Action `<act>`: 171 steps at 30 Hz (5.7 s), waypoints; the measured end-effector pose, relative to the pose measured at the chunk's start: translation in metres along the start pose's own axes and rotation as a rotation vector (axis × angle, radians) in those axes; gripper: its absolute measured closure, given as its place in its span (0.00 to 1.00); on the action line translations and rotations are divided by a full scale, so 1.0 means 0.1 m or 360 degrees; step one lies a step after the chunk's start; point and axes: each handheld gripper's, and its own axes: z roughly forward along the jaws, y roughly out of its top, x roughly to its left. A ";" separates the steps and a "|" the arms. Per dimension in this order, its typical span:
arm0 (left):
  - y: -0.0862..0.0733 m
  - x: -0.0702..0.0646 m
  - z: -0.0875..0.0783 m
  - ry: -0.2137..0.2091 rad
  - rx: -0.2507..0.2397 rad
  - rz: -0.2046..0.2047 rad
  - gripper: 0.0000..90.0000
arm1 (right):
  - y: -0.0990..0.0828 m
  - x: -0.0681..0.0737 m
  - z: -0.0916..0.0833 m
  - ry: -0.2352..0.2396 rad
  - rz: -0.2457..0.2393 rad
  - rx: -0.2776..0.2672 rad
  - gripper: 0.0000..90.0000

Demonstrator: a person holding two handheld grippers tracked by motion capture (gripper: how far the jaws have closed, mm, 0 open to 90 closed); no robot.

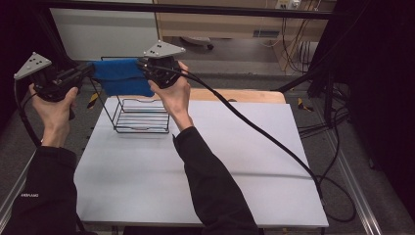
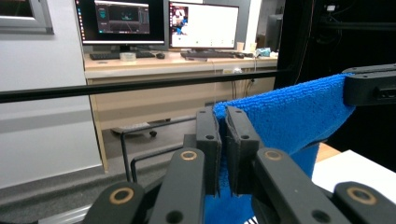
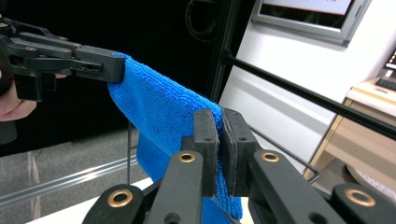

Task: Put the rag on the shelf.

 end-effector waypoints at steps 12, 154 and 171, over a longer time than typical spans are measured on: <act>-0.13 -0.01 -0.02 -0.0013 0.0132 0.0029 0.93 | -0.04 0.06 -0.01 0.0064 -0.0042 0.0143 0.95; -2.05 -1.10 -0.14 -0.0350 0.0827 0.0114 0.08 | -2.76 -0.53 -2.60 -0.0124 0.0626 0.0607 0.01; -2.22 -1.15 -0.24 -0.0372 0.0865 0.0146 0.08 | -3.10 -0.44 -2.90 -0.0077 0.0633 0.0663 0.01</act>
